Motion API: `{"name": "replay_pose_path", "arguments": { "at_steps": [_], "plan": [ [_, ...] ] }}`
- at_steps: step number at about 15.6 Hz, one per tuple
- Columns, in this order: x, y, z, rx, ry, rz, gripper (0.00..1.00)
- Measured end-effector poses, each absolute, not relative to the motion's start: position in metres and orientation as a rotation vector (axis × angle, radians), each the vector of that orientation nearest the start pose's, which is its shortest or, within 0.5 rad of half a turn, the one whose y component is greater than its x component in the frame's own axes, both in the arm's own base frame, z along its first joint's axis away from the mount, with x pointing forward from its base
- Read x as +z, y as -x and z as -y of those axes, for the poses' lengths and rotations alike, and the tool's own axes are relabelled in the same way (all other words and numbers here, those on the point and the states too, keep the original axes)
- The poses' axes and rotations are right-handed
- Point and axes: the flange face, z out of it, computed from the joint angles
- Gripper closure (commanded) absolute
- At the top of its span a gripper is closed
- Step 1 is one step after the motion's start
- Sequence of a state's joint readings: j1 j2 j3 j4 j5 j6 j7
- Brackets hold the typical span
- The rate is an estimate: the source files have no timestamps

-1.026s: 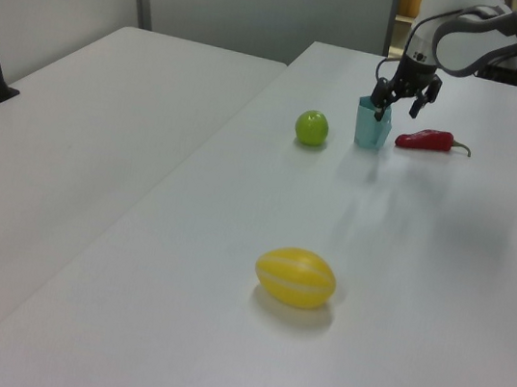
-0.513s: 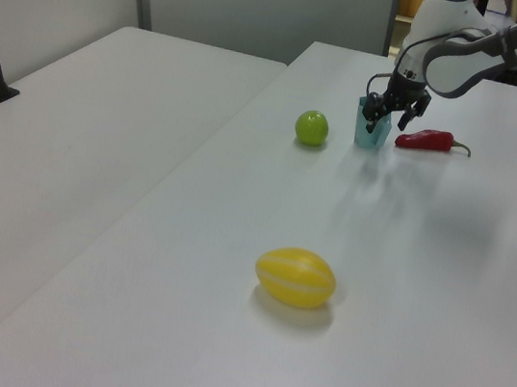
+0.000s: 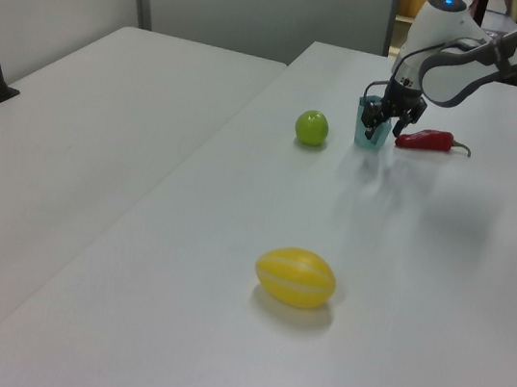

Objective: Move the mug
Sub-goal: 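Lower the gripper onto the mug rim and close it, then lift the gripped mug up off the table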

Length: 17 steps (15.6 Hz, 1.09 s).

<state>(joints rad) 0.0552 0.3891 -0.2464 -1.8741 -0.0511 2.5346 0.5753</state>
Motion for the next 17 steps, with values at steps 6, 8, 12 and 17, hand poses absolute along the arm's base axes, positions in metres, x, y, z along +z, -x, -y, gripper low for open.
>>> {"name": "replay_pose_path", "arguments": {
  "at_steps": [6, 8, 12, 17],
  "plan": [
    [0.328, -0.651, 0.112, -0.510, 3.011, -1.050, 0.54],
    [0.325, -0.652, 0.112, -0.509, 3.024, -1.040, 0.60],
    [0.324, -0.652, 0.111, -0.507, 3.029, -1.035, 0.76],
    [0.325, -0.652, 0.111, -0.516, 3.028, -1.033, 0.96]
  ]
}}
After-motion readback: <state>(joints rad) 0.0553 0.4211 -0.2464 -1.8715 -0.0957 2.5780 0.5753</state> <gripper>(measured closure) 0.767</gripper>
